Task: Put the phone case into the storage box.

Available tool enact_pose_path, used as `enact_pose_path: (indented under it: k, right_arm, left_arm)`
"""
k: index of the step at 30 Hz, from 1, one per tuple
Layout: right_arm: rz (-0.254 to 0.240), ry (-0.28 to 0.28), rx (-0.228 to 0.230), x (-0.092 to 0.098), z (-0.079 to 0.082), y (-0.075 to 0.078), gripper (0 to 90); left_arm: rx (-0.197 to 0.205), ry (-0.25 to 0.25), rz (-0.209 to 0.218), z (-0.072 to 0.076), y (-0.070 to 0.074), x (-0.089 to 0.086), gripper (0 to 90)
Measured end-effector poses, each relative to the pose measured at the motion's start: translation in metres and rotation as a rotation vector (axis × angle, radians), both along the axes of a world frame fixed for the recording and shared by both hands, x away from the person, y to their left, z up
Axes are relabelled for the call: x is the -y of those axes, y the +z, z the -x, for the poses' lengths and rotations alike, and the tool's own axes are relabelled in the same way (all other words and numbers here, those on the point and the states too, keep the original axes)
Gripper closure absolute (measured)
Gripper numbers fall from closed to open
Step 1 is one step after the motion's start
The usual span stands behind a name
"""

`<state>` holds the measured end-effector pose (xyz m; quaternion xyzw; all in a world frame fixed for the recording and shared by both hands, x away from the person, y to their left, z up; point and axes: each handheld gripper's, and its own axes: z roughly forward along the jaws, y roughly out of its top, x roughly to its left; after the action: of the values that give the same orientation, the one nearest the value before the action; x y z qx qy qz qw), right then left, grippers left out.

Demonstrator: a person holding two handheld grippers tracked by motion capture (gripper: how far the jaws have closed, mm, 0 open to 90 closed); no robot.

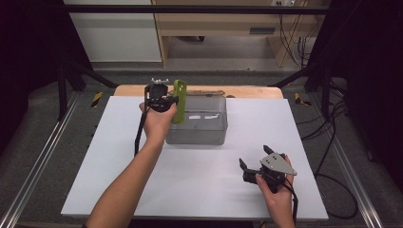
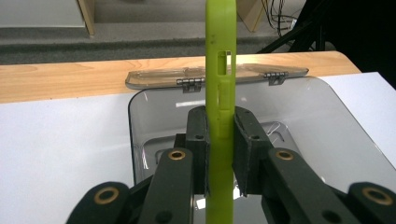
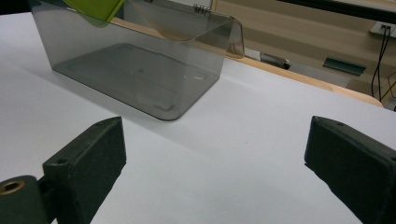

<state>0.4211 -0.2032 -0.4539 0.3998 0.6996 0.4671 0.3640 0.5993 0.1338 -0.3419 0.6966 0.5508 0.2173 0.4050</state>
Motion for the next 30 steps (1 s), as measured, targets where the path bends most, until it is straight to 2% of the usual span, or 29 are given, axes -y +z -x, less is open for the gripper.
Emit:
enact_pose_path:
  k: [30]
  right_arm:
    - [-0.001,0.003,-0.009,-0.001,0.0,-0.001,5.8]
  left_arm:
    - [-0.055,0.021,-0.013,0.001,-0.018,-0.009,77.5]
